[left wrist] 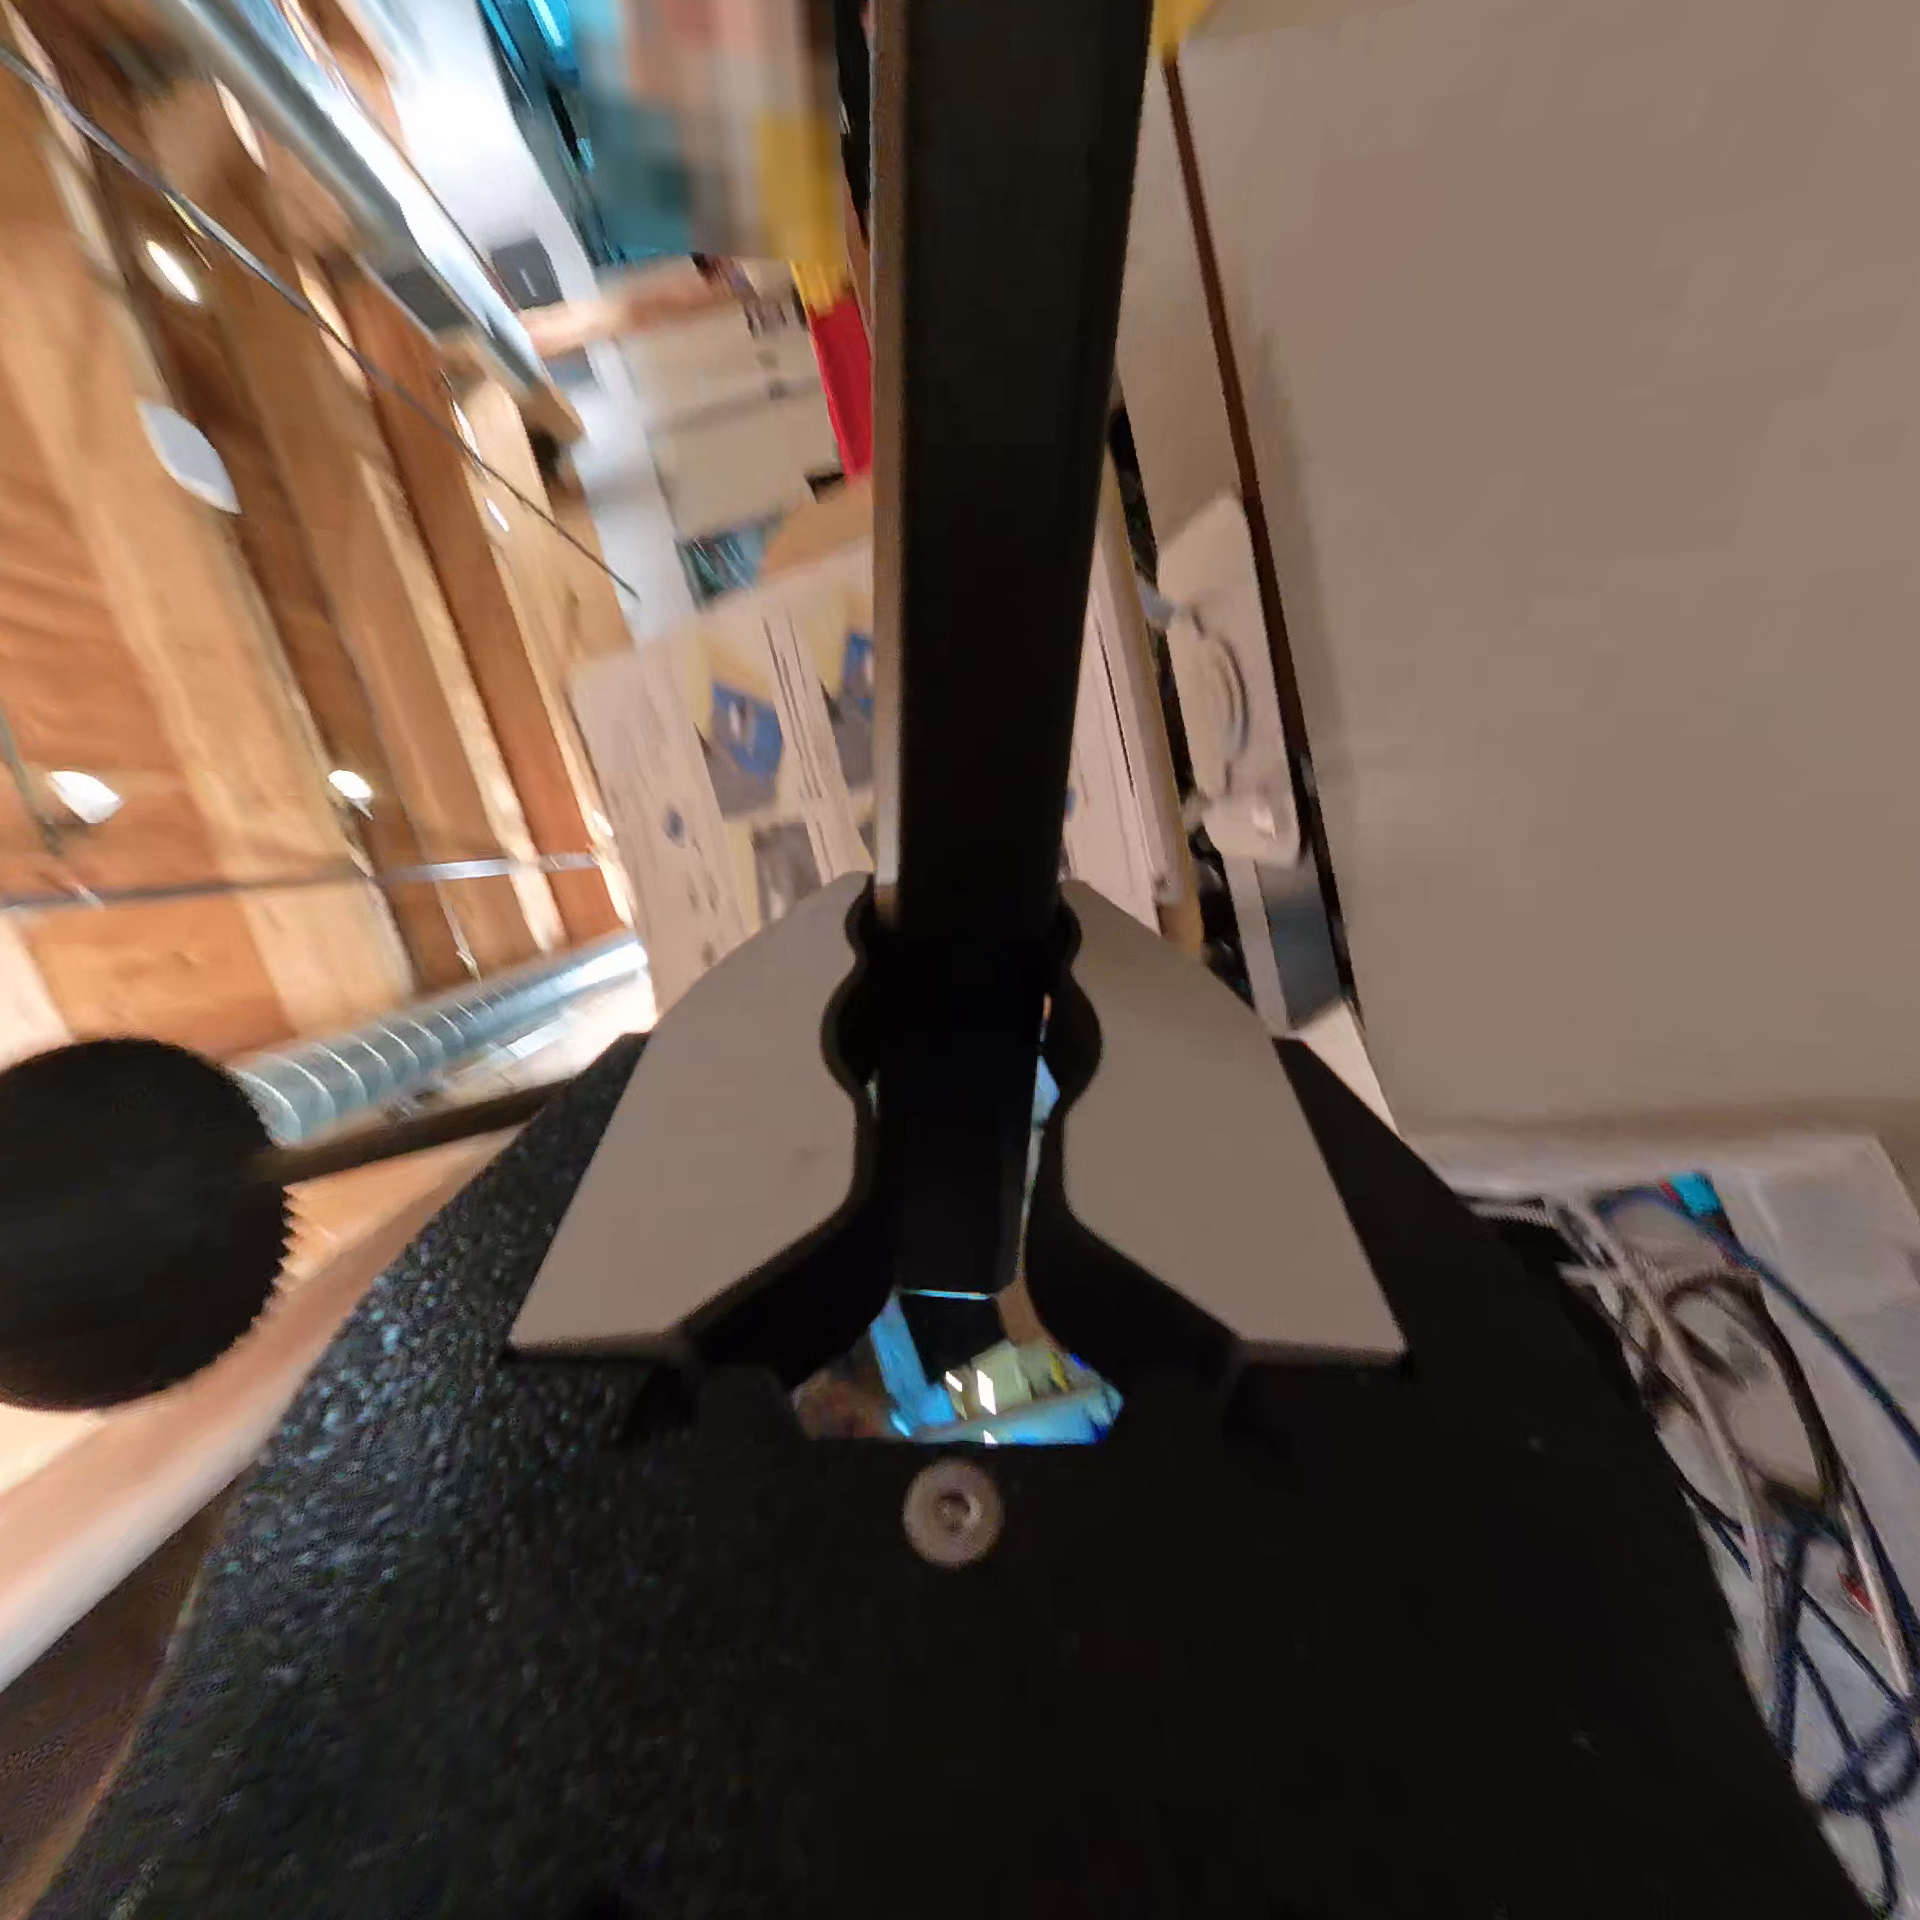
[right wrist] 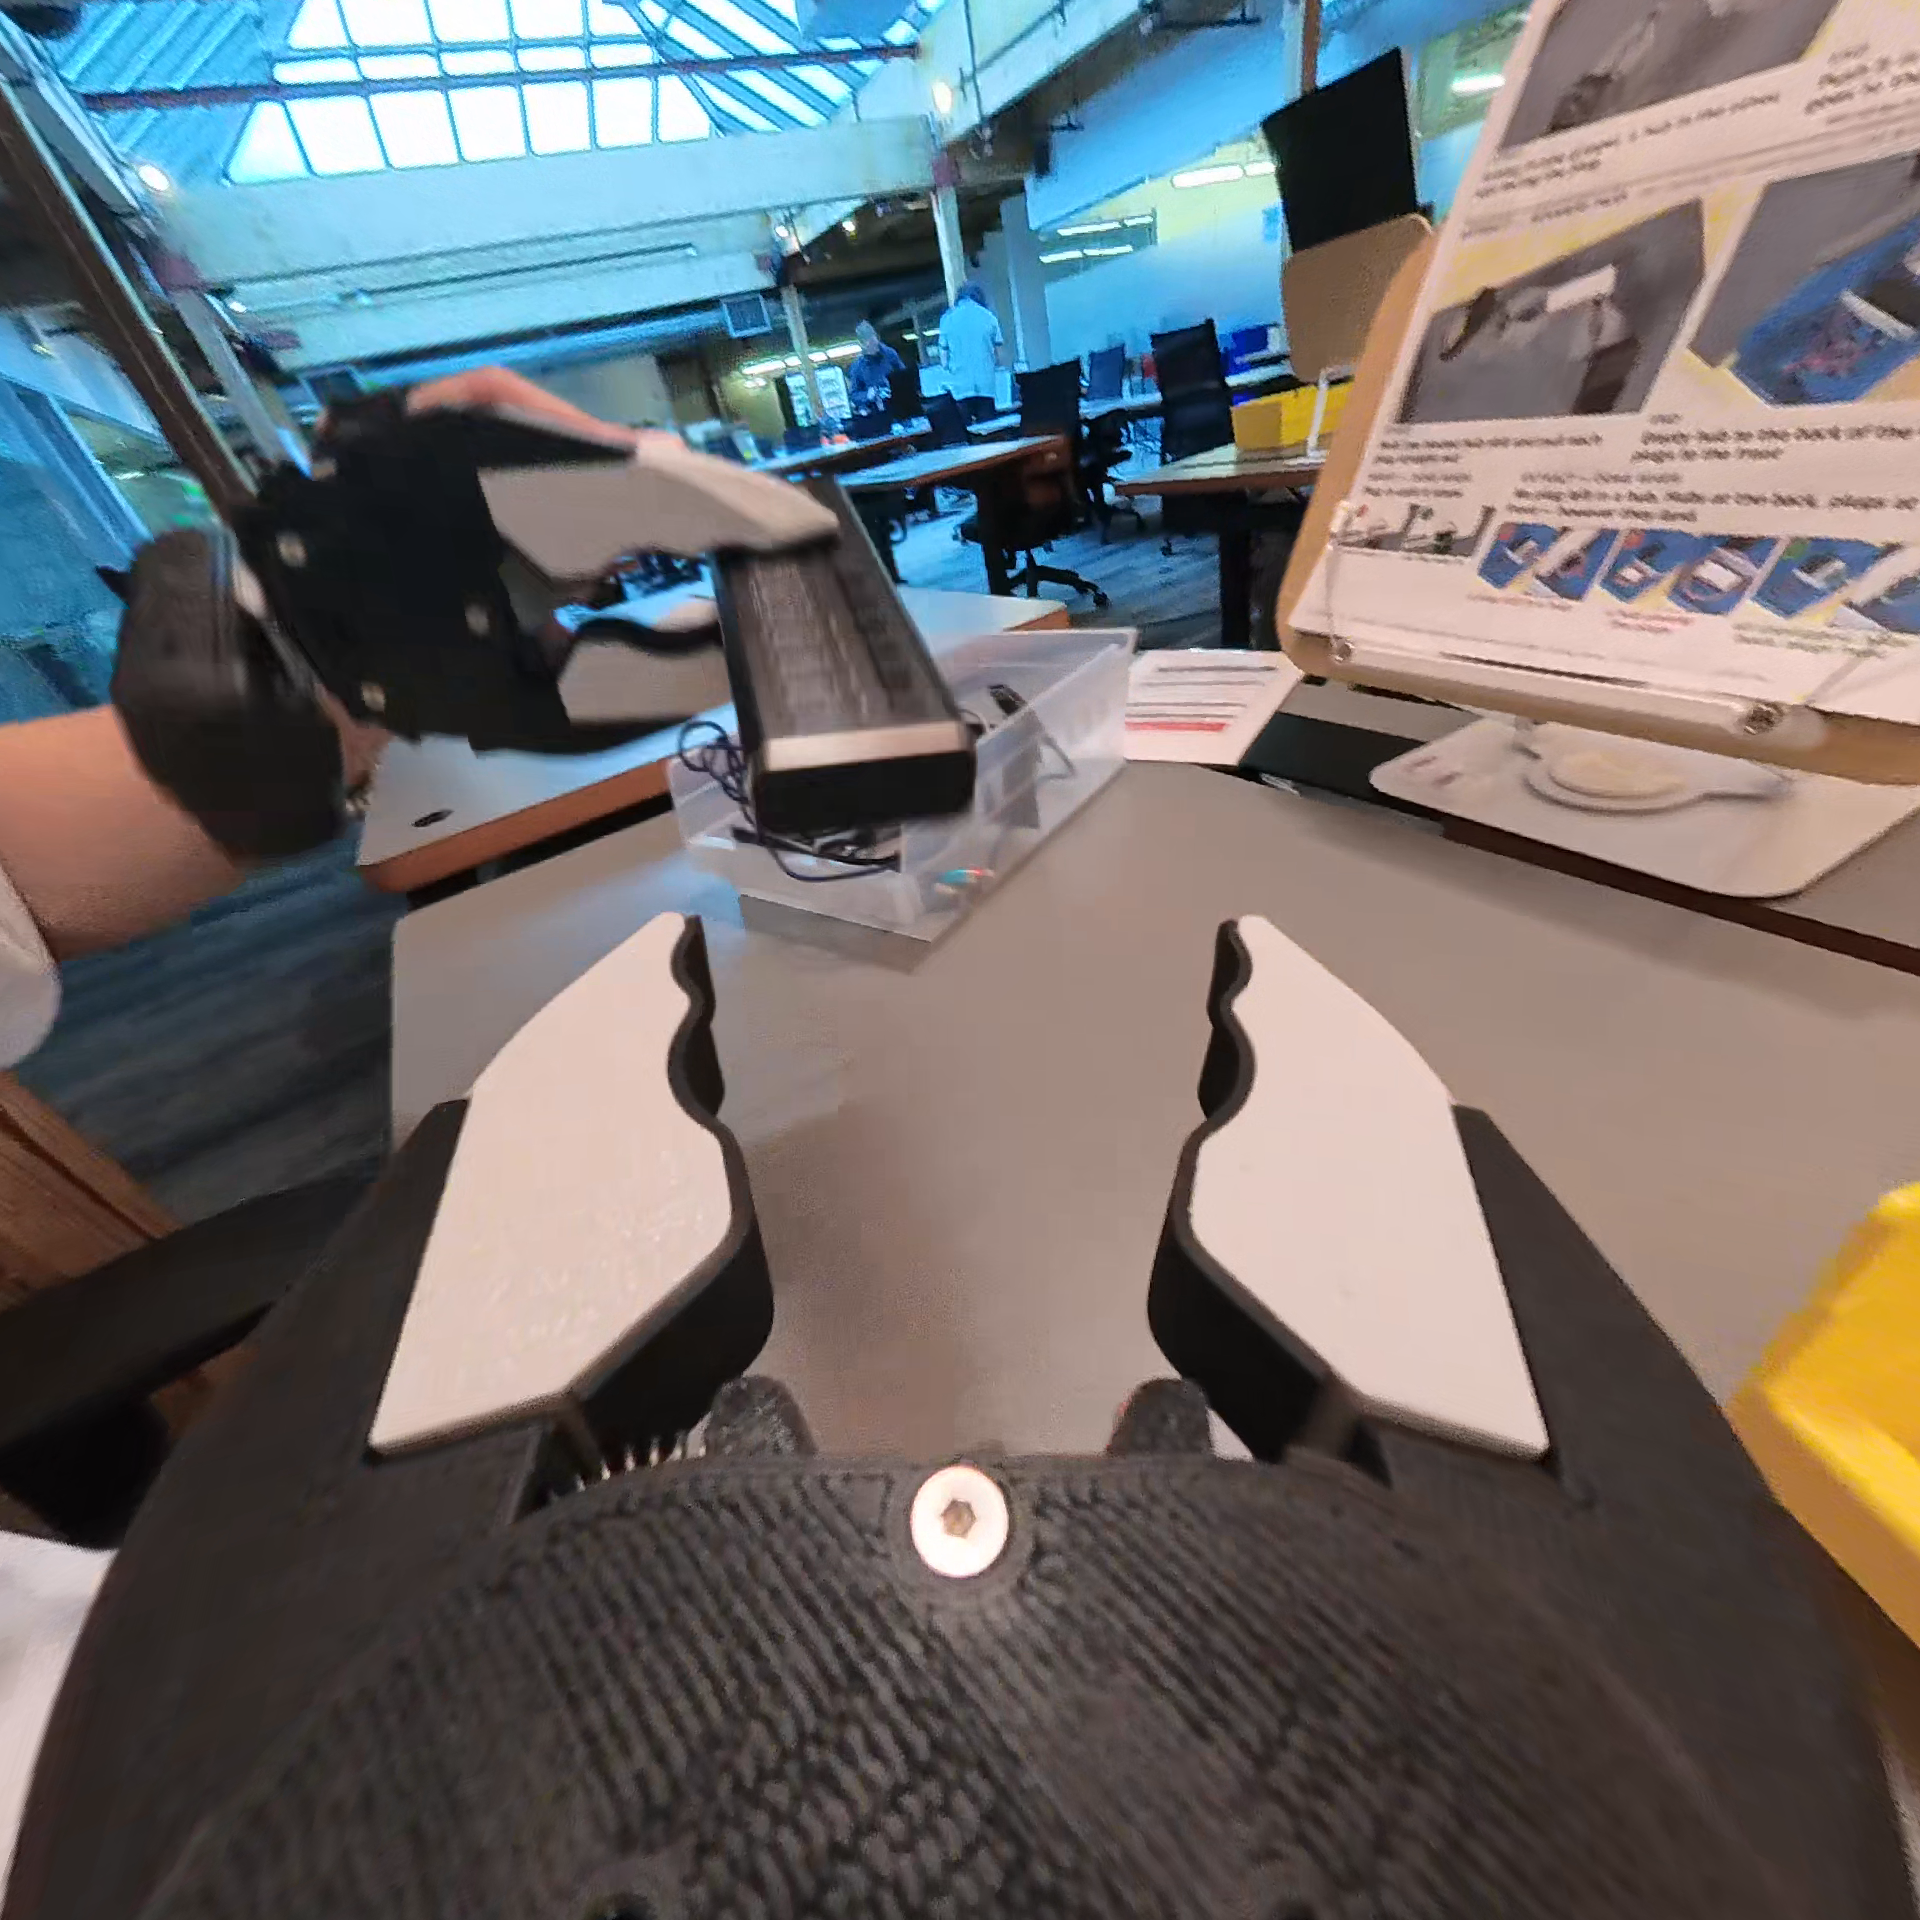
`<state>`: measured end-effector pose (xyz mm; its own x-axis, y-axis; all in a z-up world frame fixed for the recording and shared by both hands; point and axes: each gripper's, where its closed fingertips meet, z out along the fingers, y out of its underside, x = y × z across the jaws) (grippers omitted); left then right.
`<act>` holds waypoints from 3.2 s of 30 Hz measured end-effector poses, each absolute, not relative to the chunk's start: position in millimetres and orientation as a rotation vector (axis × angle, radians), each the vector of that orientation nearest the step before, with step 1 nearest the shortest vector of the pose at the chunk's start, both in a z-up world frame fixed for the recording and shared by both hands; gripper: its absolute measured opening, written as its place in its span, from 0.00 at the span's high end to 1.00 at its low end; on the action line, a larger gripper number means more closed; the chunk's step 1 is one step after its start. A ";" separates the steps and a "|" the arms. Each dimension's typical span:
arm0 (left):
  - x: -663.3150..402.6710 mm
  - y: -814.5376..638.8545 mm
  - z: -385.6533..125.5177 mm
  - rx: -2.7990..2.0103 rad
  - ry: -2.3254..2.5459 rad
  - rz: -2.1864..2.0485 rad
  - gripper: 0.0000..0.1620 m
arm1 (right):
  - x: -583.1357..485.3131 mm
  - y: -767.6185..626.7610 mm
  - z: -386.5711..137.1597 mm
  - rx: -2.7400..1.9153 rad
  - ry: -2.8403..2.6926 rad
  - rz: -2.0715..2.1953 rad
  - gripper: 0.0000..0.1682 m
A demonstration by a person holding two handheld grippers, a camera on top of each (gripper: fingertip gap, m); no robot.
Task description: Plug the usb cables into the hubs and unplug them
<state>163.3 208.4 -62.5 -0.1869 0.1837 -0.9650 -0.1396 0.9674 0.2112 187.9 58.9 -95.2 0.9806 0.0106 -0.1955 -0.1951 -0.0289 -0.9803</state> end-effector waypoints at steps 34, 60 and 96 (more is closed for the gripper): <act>127.2 129.3 -74.2 -0.938 1.474 -0.872 0.56 | 167.2 56.7 -84.4 -1.487 -0.158 -0.093 0.65; 139.0 70.9 -100.7 -1.109 1.672 -1.972 0.83 | 144.0 51.0 -129.2 -1.666 -0.299 0.251 0.56; 179.6 40.1 -104.2 -1.248 1.558 -1.501 0.51 | 194.0 81.2 -166.2 -1.882 -0.069 -0.401 0.82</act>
